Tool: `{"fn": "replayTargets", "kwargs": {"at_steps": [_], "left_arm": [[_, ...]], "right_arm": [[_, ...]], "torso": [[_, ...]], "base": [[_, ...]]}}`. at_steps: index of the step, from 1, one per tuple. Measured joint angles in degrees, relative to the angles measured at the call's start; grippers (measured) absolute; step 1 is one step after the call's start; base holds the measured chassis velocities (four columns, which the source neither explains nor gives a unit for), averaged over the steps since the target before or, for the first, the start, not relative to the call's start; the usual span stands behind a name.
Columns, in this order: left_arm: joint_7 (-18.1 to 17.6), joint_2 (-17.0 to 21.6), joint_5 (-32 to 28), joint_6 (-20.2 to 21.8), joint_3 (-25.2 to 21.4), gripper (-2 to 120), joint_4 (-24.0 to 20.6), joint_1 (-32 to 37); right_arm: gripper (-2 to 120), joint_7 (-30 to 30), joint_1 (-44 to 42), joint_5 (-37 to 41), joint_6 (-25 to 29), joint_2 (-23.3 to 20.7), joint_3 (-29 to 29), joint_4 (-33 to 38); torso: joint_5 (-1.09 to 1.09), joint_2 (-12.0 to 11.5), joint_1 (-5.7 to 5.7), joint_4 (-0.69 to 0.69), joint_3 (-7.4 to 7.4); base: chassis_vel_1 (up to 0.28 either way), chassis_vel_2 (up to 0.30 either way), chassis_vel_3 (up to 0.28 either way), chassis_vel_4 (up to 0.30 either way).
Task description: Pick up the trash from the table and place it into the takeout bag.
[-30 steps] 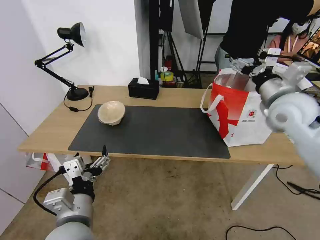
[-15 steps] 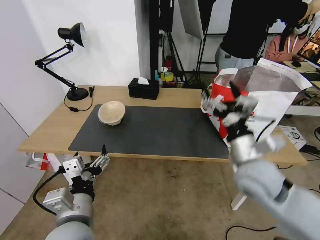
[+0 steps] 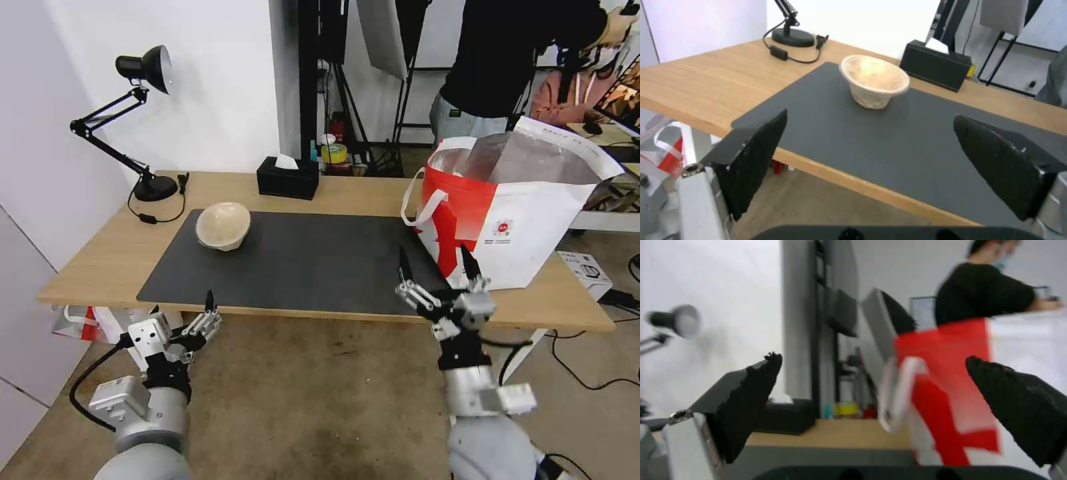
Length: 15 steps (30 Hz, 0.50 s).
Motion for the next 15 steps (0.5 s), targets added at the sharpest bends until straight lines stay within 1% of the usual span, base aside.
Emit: {"fn": "replayTargets", "kwargs": {"at_steps": [1, 4, 5, 8, 12, 15], "left_arm": [[0.00, -0.07, 0.02, 0.00, 0.02, 100, 0.00, -0.01], [-0.01, -0.16, 0.04, 0.00, 0.03, 100, 0.01, -0.05], [-0.01, -0.37, 0.08, 0.00, 0.03, 100, 0.05, -0.09], [0.00, -0.54, 0.48, 0.00, 0.08, 100, 0.06, 0.26], [0.03, -0.57, 0.71, 0.00, 0.09, 100, 0.05, 0.46], [0.01, -0.49, 0.78, 0.04, -0.13, 100, 0.04, 0.48]], "right_arm": [[100, 1.16, -0.95, -0.35, -0.11, 0.50, -0.07, -0.07], [100, 1.79, -1.65, -0.70, -0.15, 0.92, -0.08, -0.09], [100, 2.68, -3.51, -2.17, 0.13, 2.08, -0.02, -0.73], [100, 4.00, -5.20, -4.12, 1.66, 3.43, -0.20, -2.67], [100, 4.79, -6.94, -5.33, 3.12, 4.60, -0.57, -4.44], [100, 4.77, -9.84, -6.14, 4.02, 5.01, -0.51, -5.83]], "torso": [[0.00, 0.00, 0.00, 0.00, 0.00], [0.00, 0.00, 0.00, 0.00, 0.00], [0.00, 0.00, 0.00, -0.01, 0.00], [0.00, -0.01, 0.00, -0.01, 0.00], [0.01, -0.01, 0.00, 0.00, 0.00], [0.00, -0.01, 0.00, -0.01, 0.00]], "base": [[0.000, 0.000, 0.000, 0.000], [0.000, 0.000, 0.000, 0.000], [0.000, 0.000, 0.000, 0.000], [0.000, 0.000, 0.000, 0.000], [0.000, 0.000, 0.000, 0.000], [0.000, 0.000, 0.000, 0.000]]}}
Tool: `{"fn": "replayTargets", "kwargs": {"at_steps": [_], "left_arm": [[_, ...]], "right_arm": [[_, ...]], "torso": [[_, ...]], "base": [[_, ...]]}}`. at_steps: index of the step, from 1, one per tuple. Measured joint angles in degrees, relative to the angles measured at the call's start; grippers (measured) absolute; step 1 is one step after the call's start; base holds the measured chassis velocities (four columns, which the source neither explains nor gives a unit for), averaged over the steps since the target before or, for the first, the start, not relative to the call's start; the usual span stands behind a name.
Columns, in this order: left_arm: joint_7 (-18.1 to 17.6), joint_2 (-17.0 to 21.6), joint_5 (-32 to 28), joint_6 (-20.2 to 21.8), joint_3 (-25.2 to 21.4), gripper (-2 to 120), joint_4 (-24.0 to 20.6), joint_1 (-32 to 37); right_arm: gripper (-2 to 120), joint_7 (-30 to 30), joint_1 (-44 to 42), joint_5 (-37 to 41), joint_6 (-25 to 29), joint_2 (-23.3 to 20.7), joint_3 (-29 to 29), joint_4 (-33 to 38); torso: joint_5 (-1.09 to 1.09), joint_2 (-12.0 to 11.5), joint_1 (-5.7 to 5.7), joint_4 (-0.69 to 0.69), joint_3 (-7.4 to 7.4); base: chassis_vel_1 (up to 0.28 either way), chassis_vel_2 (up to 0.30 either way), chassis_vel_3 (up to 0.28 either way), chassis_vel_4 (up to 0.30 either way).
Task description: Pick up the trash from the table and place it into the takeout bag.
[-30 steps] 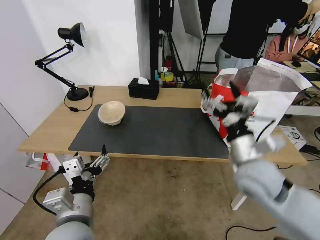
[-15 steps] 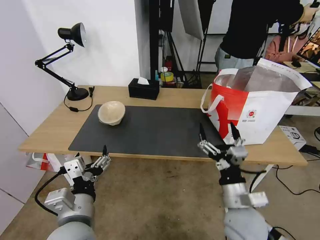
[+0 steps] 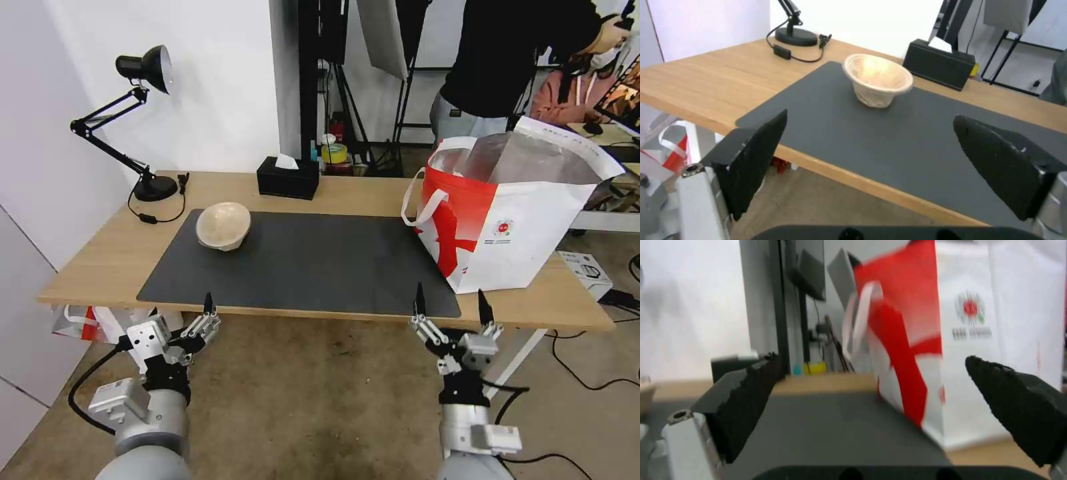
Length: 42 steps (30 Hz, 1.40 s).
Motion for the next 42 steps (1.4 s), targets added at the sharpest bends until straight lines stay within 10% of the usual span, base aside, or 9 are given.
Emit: {"fn": "replayTargets", "kwargs": {"at_steps": [42], "left_arm": [[0.09, -0.01, 0.16, 0.20, 0.11, 100, 0.17, 0.14]], "right_arm": [[100, -2.24, -2.83, -3.14, 2.41, 1.84, -0.31, -2.97]], "torso": [[0.01, 0.00, 0.00, 0.00, 0.00]], "base": [[0.000, 0.000, 0.000, 0.000]]}}
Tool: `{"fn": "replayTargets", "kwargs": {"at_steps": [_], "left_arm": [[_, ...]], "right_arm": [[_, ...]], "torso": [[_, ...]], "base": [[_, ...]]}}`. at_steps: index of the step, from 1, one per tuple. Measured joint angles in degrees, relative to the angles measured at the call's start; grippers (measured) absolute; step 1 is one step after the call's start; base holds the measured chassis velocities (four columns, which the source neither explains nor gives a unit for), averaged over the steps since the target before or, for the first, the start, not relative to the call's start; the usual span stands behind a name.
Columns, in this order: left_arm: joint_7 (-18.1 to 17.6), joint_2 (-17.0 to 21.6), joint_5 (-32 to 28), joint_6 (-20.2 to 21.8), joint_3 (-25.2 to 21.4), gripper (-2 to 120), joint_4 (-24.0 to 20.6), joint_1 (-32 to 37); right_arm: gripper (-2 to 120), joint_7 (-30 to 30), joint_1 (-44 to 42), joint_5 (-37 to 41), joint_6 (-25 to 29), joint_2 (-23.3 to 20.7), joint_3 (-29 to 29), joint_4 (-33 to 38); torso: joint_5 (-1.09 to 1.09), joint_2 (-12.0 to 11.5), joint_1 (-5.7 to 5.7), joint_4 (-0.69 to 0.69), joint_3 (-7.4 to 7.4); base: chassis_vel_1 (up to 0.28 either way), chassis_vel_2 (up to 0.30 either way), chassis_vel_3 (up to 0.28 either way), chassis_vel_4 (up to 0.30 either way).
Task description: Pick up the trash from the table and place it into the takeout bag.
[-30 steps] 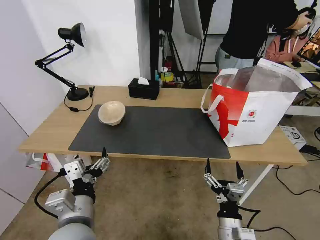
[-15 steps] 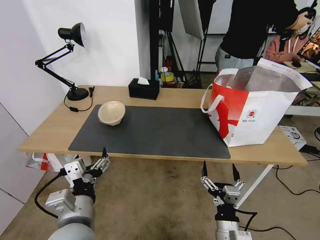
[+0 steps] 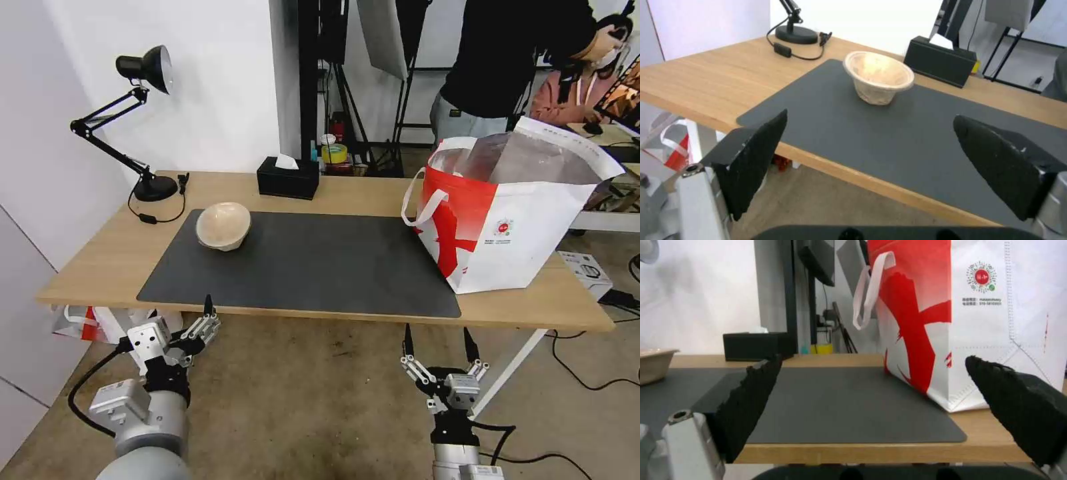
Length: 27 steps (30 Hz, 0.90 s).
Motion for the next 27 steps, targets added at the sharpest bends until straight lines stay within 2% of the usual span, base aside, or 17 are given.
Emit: {"fn": "replayTargets", "kwargs": {"at_steps": [10, 14, 18, 21, 23, 24, 25, 26, 27], "left_arm": [[0.29, -0.08, -0.04, -0.22, 0.03, 100, 0.05, -0.20], [0.42, 0.29, -2.33, -0.16, -0.14, 100, -0.30, -0.41], [-0.19, 1.15, -7.75, 0.15, -0.57, 100, -0.34, -1.54], [-2.26, 3.13, -18.54, 1.59, -1.26, 100, -0.36, -3.90], [-2.50, 3.36, -19.75, 1.69, -1.36, 100, -0.36, -4.19], [-3.73, 4.35, -24.57, 2.05, -1.78, 100, -0.36, -5.40], [-4.06, 4.60, -25.77, 2.10, -1.87, 100, -0.36, -5.70], [-5.41, 5.53, -31.28, 2.13, -2.32, 100, -0.37, -7.22], [-5.41, 5.53, -31.28, 2.13, -2.32, 100, -0.37, -7.22]], "right_arm": [[100, -0.01, 0.02, 0.00, 0.00, 0.00, 0.00, 0.00], [100, -0.01, 0.03, 0.00, 0.00, -0.01, 0.00, 0.00], [100, -0.01, 0.03, 0.01, 0.00, -0.01, 0.01, 0.00], [100, -0.01, 0.04, 0.02, 0.00, -0.01, 0.00, 0.01], [100, -0.01, 0.04, 0.03, 0.00, -0.01, 0.00, 0.01], [100, -0.01, 0.04, 0.03, 0.00, -0.01, 0.00, 0.01], [100, -0.01, 0.04, 0.03, 0.00, -0.01, 0.00, 0.01], [100, -0.01, 0.04, 0.04, -0.01, -0.01, 0.00, 0.02], [100, -0.01, 0.04, 0.04, -0.01, -0.01, 0.00, 0.02]], "torso": [[0.00, 0.00, 0.00, 0.00, 0.00], [0.00, 0.00, 0.00, 0.00, 0.00], [0.00, 0.00, 0.00, 0.00, 0.00], [0.00, 0.00, 0.00, 0.00, 0.00], [-0.01, 0.00, 0.00, 0.00, 0.00], [0.00, 0.00, 0.00, 0.00, 0.00], [0.00, 0.00, 0.00, 0.00, 0.00], [-0.01, 0.00, 0.00, 0.00, 0.00], [-0.01, 0.00, 0.00, 0.00, 0.00]], "base": [[0.000, 0.000, 0.000, 0.000], [0.000, 0.000, 0.000, 0.000], [0.000, 0.000, 0.000, 0.000], [0.000, 0.000, 0.000, 0.000], [0.000, 0.000, 0.000, 0.000], [0.000, 0.000, 0.000, 0.000], [0.000, 0.000, 0.000, 0.000], [0.000, 0.000, 0.000, 0.000], [0.000, 0.000, 0.000, 0.000]]}}
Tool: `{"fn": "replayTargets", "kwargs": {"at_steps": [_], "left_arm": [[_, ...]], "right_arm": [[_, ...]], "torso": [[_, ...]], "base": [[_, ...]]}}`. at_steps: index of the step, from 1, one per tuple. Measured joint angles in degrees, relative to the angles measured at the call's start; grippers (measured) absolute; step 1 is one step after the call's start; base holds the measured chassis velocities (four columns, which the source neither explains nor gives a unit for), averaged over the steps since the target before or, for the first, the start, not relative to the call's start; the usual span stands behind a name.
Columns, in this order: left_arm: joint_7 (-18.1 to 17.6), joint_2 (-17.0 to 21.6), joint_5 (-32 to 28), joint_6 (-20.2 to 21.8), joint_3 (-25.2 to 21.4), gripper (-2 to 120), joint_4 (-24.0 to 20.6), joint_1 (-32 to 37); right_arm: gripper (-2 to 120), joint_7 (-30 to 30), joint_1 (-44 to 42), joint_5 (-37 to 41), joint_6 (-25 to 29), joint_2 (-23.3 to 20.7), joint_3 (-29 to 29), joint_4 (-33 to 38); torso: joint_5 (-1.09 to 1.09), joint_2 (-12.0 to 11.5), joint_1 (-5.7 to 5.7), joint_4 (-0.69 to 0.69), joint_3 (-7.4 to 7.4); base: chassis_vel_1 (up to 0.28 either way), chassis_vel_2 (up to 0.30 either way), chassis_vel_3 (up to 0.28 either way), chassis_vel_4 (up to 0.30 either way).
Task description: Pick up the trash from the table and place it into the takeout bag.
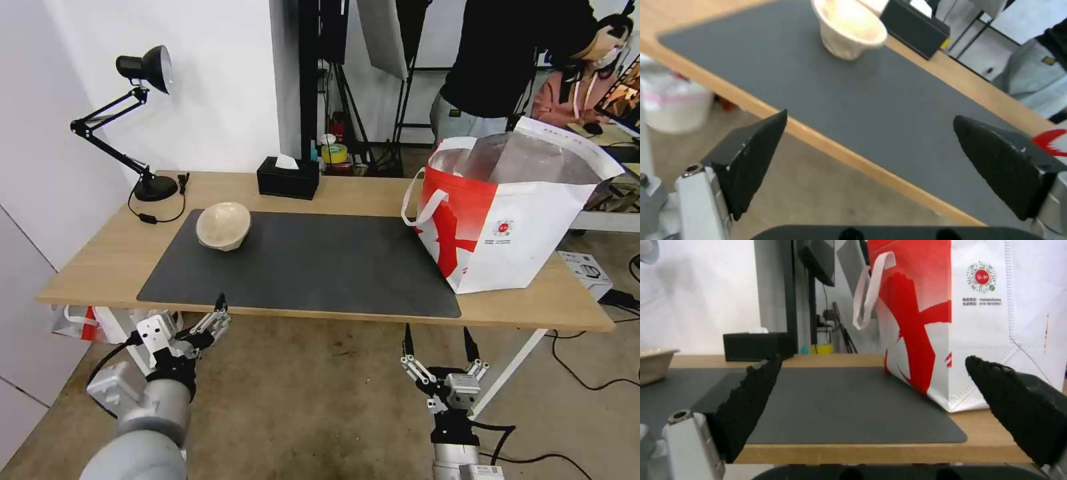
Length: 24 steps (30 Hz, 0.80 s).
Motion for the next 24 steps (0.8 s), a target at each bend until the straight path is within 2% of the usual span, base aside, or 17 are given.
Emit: {"fn": "replayTargets", "kwargs": {"at_steps": [4, 5, 7, 10, 15, 19, 21, 24], "left_arm": [[-3.20, 1.57, -13.15, -0.53, -0.73, 100, -0.01, -4.45], [-3.20, 1.57, -13.15, -0.53, -0.73, 100, -0.01, -4.45], [-4.56, 2.12, -17.43, -0.81, -0.90, 100, -0.02, -6.71], [-5.75, 2.57, -20.46, -1.33, -1.13, 100, -0.02, -8.74], [-10.40, 4.38, -29.10, -1.99, -2.13, 100, -0.03, -12.97], [-11.26, 5.13, -31.28, -2.31, -2.91, 100, -0.02, -13.85], [-12.80, 6.31, -36.04, -2.92, -5.09, 100, -0.03, -15.28], [-13.75, 6.79, -38.65, -3.35, -6.35, 100, -0.03, -16.15]], "right_arm": [[100, 0.01, 0.00, 0.02, -0.01, 0.00, 0.00, 0.01], [100, 0.01, 0.00, 0.02, -0.01, 0.00, 0.00, 0.01], [100, 0.01, 0.00, 0.03, -0.02, 0.00, 0.00, 0.03], [100, 0.02, 0.00, 0.03, -0.02, 0.00, 0.00, 0.03], [100, 0.02, 0.00, 0.04, -0.04, 0.00, 0.00, 0.04], [100, 0.02, 0.00, 0.04, -0.05, 0.00, 0.00, 0.04], [100, 0.02, 0.00, 0.04, -0.05, 0.00, 0.00, 0.04], [100, 0.02, 0.01, 0.04, -0.05, 0.00, 0.00, 0.04]], "torso": [[0.00, 0.00, 0.00, -0.01, 0.00], [0.00, 0.00, 0.00, -0.01, 0.00], [0.00, 0.00, 0.00, -0.01, 0.00], [0.00, 0.00, 0.00, -0.01, 0.00], [0.01, 0.00, 0.00, -0.02, 0.00], [0.00, 0.00, 0.00, -0.01, 0.00], [0.00, 0.00, 0.00, 0.00, 0.00], [0.01, 0.00, 0.00, 0.00, 0.00]], "base": [[0.000, 0.000, 0.000, 0.000], [0.000, 0.000, 0.000, 0.000], [0.000, 0.000, 0.000, 0.000], [0.000, 0.000, 0.000, 0.000], [0.000, 0.000, 0.000, 0.000], [0.000, 0.000, 0.000, 0.000], [0.000, 0.000, 0.000, 0.000], [0.000, 0.000, 0.000, 0.000]]}}
